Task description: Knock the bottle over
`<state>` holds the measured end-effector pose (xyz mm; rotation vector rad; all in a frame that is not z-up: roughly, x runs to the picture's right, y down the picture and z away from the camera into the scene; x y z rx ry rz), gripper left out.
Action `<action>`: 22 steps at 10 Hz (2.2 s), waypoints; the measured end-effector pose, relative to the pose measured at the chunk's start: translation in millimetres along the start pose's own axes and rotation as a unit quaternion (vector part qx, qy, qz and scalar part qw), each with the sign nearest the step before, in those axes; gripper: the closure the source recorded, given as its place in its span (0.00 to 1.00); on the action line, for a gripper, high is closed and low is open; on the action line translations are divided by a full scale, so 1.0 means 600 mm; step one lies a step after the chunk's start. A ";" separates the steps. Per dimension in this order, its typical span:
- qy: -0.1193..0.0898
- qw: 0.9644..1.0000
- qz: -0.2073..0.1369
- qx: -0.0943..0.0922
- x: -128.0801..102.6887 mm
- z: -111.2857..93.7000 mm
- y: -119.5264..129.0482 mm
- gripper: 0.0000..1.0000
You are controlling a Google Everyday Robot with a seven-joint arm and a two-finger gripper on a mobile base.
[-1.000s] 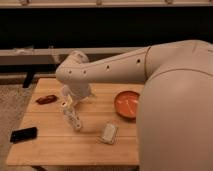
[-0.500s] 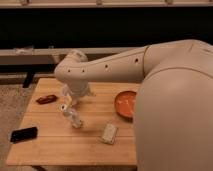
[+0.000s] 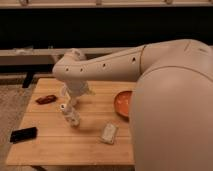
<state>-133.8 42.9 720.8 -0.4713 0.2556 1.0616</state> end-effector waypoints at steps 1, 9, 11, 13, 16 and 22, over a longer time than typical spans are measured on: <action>-0.001 1.000 0.000 0.001 -0.003 0.000 0.000 0.20; -0.007 1.000 0.000 0.003 -0.017 -0.002 -0.010 0.20; -0.010 1.000 -0.002 0.003 -0.022 -0.003 -0.006 0.20; -0.012 1.000 -0.002 0.003 -0.025 -0.004 -0.008 0.20; -0.013 1.000 -0.003 0.003 -0.028 -0.005 -0.009 0.20; -0.017 1.000 -0.006 0.001 -0.038 -0.008 -0.007 0.20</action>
